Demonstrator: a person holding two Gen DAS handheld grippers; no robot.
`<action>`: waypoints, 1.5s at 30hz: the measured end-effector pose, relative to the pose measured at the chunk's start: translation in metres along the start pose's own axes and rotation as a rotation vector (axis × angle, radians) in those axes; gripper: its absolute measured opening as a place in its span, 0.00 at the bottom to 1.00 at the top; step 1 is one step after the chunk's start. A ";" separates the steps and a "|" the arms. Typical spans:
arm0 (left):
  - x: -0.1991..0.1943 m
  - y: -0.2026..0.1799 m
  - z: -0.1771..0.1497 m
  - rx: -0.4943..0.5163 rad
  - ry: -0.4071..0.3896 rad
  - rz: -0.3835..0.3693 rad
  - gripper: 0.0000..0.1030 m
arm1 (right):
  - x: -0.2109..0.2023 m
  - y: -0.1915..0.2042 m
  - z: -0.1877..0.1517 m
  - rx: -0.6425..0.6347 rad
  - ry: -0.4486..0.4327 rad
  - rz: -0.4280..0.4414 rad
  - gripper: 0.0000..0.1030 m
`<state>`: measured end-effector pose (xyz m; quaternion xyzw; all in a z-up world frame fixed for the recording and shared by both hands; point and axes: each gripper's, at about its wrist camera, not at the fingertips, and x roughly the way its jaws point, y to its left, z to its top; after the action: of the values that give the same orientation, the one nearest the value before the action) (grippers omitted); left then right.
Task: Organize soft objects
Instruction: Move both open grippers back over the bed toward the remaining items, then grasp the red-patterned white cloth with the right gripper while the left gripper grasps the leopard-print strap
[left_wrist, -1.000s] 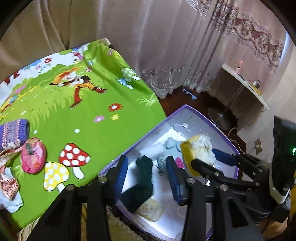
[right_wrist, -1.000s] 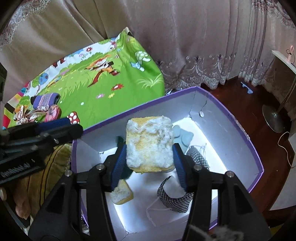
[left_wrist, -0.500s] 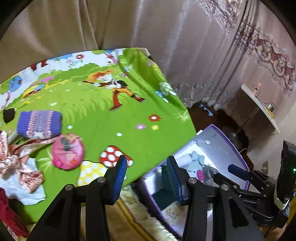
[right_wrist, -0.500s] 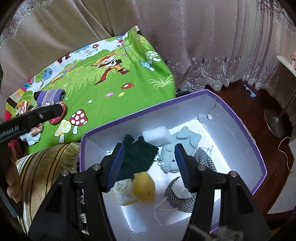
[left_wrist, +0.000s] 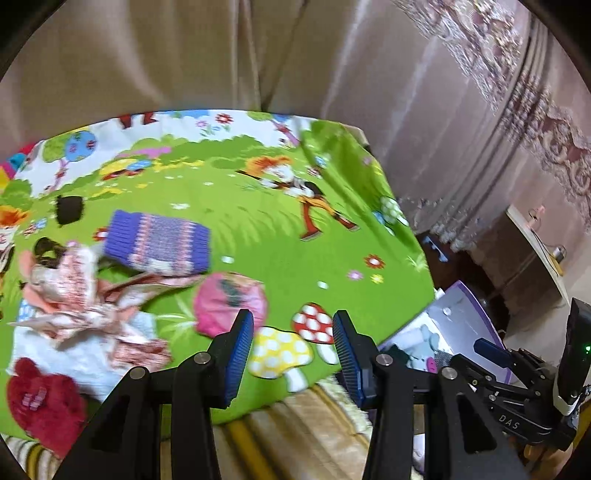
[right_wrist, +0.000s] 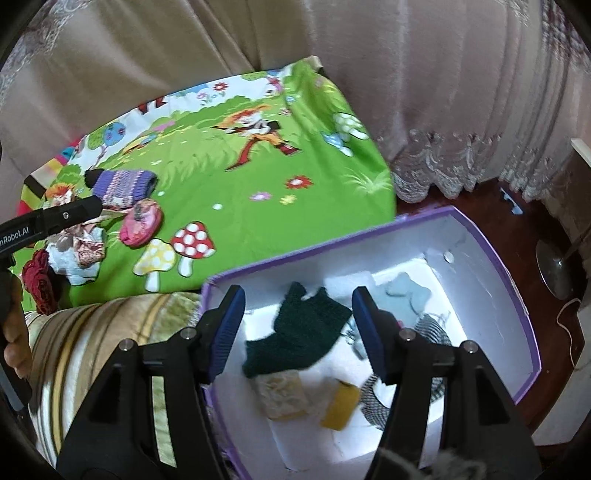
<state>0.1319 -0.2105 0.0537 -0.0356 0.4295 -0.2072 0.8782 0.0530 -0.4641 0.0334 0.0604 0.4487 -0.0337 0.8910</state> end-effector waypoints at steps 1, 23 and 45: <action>-0.003 0.007 0.001 -0.008 -0.003 0.007 0.45 | 0.001 0.006 0.003 -0.010 0.000 0.006 0.63; -0.063 0.202 -0.016 -0.304 -0.034 0.163 0.59 | 0.034 0.157 0.055 -0.242 -0.004 0.154 0.79; -0.080 0.269 -0.062 -0.556 -0.037 0.089 0.64 | 0.068 0.301 0.059 -0.485 0.005 0.271 0.80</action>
<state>0.1303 0.0737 0.0093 -0.2601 0.4550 -0.0418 0.8506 0.1750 -0.1748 0.0372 -0.0949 0.4337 0.1944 0.8747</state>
